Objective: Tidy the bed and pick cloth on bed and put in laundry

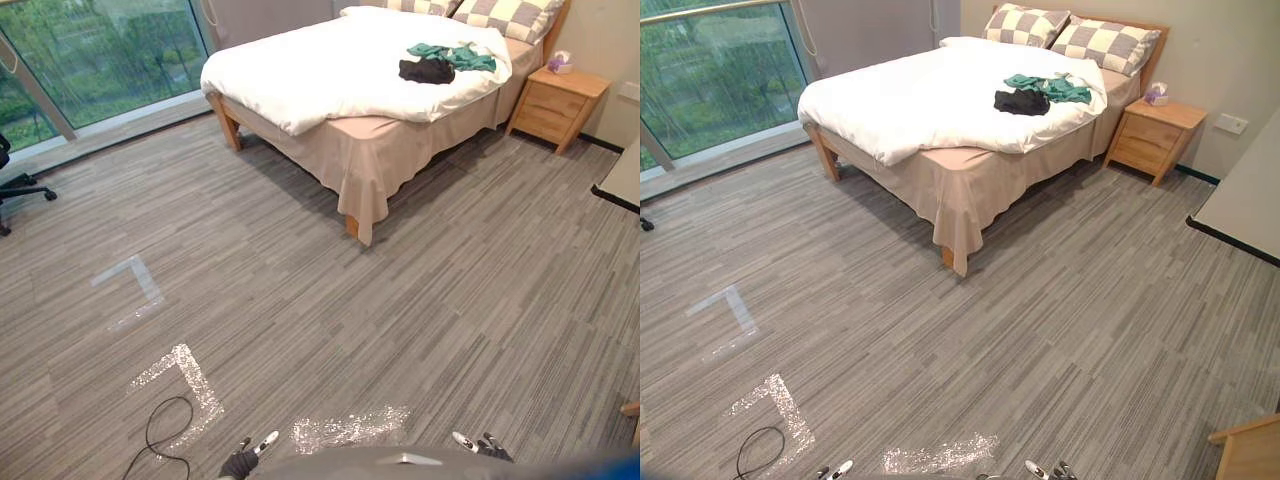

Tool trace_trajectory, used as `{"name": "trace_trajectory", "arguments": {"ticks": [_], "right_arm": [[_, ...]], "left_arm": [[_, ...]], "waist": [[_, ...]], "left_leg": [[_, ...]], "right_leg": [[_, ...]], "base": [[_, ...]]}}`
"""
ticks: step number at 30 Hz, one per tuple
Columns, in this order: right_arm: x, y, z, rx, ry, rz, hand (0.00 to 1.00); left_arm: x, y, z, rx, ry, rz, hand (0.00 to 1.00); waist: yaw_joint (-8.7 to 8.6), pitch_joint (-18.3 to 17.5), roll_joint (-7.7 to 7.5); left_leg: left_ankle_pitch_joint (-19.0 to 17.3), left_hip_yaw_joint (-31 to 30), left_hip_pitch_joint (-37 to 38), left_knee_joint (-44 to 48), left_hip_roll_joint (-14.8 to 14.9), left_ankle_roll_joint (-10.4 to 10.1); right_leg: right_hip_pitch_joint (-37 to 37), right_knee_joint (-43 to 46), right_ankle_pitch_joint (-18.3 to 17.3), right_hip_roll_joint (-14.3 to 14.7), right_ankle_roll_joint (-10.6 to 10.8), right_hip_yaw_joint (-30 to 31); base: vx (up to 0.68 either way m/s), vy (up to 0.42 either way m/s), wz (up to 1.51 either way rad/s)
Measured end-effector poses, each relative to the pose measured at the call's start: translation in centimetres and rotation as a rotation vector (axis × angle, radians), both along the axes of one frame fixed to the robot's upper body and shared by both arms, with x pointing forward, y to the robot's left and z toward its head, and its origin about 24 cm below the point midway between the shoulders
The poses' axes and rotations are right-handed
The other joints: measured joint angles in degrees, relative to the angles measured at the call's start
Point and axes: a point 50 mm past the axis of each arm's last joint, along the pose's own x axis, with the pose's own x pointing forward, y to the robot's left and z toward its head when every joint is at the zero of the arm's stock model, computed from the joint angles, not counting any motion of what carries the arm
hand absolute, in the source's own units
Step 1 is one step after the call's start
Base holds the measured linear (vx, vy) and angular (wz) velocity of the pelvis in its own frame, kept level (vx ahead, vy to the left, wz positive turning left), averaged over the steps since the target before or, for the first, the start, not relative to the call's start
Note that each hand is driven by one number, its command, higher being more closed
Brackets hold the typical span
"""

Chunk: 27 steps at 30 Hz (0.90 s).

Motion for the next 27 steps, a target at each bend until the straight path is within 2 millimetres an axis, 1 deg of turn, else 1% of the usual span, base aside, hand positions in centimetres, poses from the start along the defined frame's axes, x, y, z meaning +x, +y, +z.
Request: {"name": "trace_trajectory", "arguments": {"ticks": [2, 5, 6, 7, 9, 10, 11, 13, 14, 15, 16, 17, 18, 20, 24, 27], "right_arm": [[-0.1, 0.0, -0.1, 0.002, 0.007, -0.003, 0.00], [0.2, 0.1, -0.1, 0.007, 0.007, -0.004, 0.00], [0.3, 0.2, -0.1, 0.009, 0.009, -0.007, 0.00], [0.4, 0.2, -0.1, 0.011, 0.011, -0.006, 0.00], [0.5, 0.2, -0.1, 0.013, 0.016, -0.005, 0.00], [0.7, 0.2, -0.1, 0.014, 0.013, -0.004, 0.00], [0.6, 0.2, -0.2, 0.018, 0.025, -0.003, 0.00], [0.8, 0.2, -0.2, 0.019, 0.023, 0.000, 0.00], [0.9, 0.2, -0.2, 0.018, 0.024, 0.002, 0.00], [0.9, 0.2, -0.2, 0.018, 0.024, 0.002, 0.00], [0.9, 0.2, -0.2, 0.018, 0.024, 0.002, 0.00], [0.9, 0.3, -0.2, 0.019, 0.027, 0.000, 0.00], [0.9, 0.3, -0.2, 0.015, 0.029, 0.000, 0.00], [0.9, 0.2, -0.2, 0.009, 0.032, -0.006, 0.00], [0.9, 0.2, -0.2, 0.010, 0.030, -0.017, 0.00], [0.8, 0.2, -0.2, 0.008, 0.030, -0.049, 0.00]], "left_arm": [[0.5, -0.2, 0.1, -0.015, -0.018, -0.111, 0.00], [0.9, -0.2, 0.2, -0.012, -0.023, -0.163, 0.00], [1.0, -0.2, 0.2, -0.009, -0.019, -0.178, 0.00], [1.3, -0.2, 0.2, -0.006, -0.016, -0.187, 0.00], [1.5, -0.2, 0.2, 0.013, -0.005, -0.185, 0.00], [1.6, -0.2, 0.1, 0.021, 0.001, -0.185, 0.00], [1.6, -0.1, 0.1, 0.042, 0.021, -0.168, 0.00], [1.5, 0.1, 0.0, 0.058, 0.046, -0.139, 0.00], [1.5, 0.1, 0.0, 0.055, 0.060, -0.124, 0.00], [1.5, 0.1, 0.0, 0.052, 0.066, -0.110, 0.00], [1.5, 0.1, 0.0, 0.056, 0.067, -0.108, 0.00], [1.6, 0.1, 0.0, 0.061, 0.066, -0.107, 0.00], [1.6, 0.1, 0.0, 0.065, 0.064, -0.106, 0.00], [1.6, 0.1, 0.0, 0.066, 0.063, -0.101, 0.00], [1.5, 0.2, 0.0, 0.073, 0.066, -0.080, 0.00], [1.4, 0.2, -0.1, 0.074, 0.066, -0.058, 0.00]], "waist": [[0.06, 0.0, -0.10], [-0.08, 0.2, 0.05], [-0.12, 0.6, -0.34], [-0.15, 0.7, 0.12], [-0.16, 1.1, -0.37], [-0.17, 1.0, -0.17], [-0.26, 1.3, -0.48], [-0.45, 1.2, -0.18], [-0.55, 1.4, -0.53], [-0.55, 1.4, -0.09], [-0.57, 1.6, -0.16], [-0.53, 2.2, -0.64], [-0.53, 2.1, -0.10], [-0.50, 2.4, -0.55], [-0.52, 2.6, -0.54], [-0.54, 2.6, -0.52]], "left_leg": [[0.7, -0.4, 1.1, -1.5, -0.4, -0.1], [0.9, -0.2, 2.0, -2.5, -0.5, -0.6], [0.8, -0.1, 2.1, -2.6, -0.5, -0.8], [0.7, 0.1, 2.8, -2.6, -0.5, -1.2], [0.5, 0.5, 3.0, -2.5, -0.5, -1.5], [0.5, 0.7, 3.0, -2.5, -0.5, -1.5], [0.4, 0.9, 3.0, -2.5, -0.5, -1.7], [0.4, 1.0, 3.1, -2.5, -0.5, -1.7], [0.3, 1.0, 3.1, -2.5, -0.5, -1.8], [0.3, 1.0, 3.3, -2.5, -0.5, -1.8], [0.3, 1.0, 3.6, -2.5, -0.5, -1.8], [0.2, 1.1, 4.0, -2.5, -0.5, -1.9], [0.2, 1.1, 4.4, -2.5, -0.5, -2.0], [0.1, 1.2, 4.7, -2.5, -0.5, -2.2], [0.0, 2.0, 4.9, -2.5, -0.4, -2.1], [-0.5, 2.6, 4.0, -2.2, -0.1, -1.2]], "right_leg": [[1.3, -1.5, 0.2, -0.2, 0.3, -0.4], [1.7, -2.5, 0.4, -0.1, 0.7, -0.7], [2.1, -2.9, 0.5, -0.1, 0.8, -0.7], [2.8, -3.4, 0.6, -0.1, 1.1, -0.8], [3.2, -3.6, 0.6, -0.1, 1.6, -0.9], [3.1, -3.7, 0.6, -0.1, 1.6, -0.9], [3.1, -3.8, 0.6, -0.1, 1.8, -0.9], [3.2, -3.8, 0.4, -0.1, 2.1, -0.9], [3.2, -3.8, 0.4, -0.1, 2.2, -0.9], [3.4, -3.8, 0.4, -0.1, 2.3, -0.9], [3.6, -3.8, 0.4, -0.1, 2.3, -0.8], [4.1, -3.8, 0.4, -0.1, 2.4, -0.8], [4.1, -3.8, 0.4, -0.1, 2.4, -0.7], [4.3, -3.9, 0.4, 0.0, 2.4, -0.3], [4.5, -4.5, 0.6, 0.0, 2.0, -0.1], [3.2, -3.3, -0.1, 0.3, 1.3, 0.2]], "base": [[0.08, 0.029, 0.13], [0.09, 0.013, -0.01], [0.06, -0.009, -0.02], [0.04, -0.011, -0.02], [0.01, -0.016, -0.03], [0.00, -0.022, -0.04], [0.01, -0.019, -0.03], [0.00, -0.035, -0.02], [-0.01, -0.036, 0.00], [0.00, 0.000, 0.00], [0.00, 0.000, 0.00], [-0.05, -0.028, -0.02], [-0.06, -0.027, -0.03], [-0.05, -0.022, -0.07], [-0.06, -0.035, -0.06], [-0.06, -0.040, -0.09]]}}
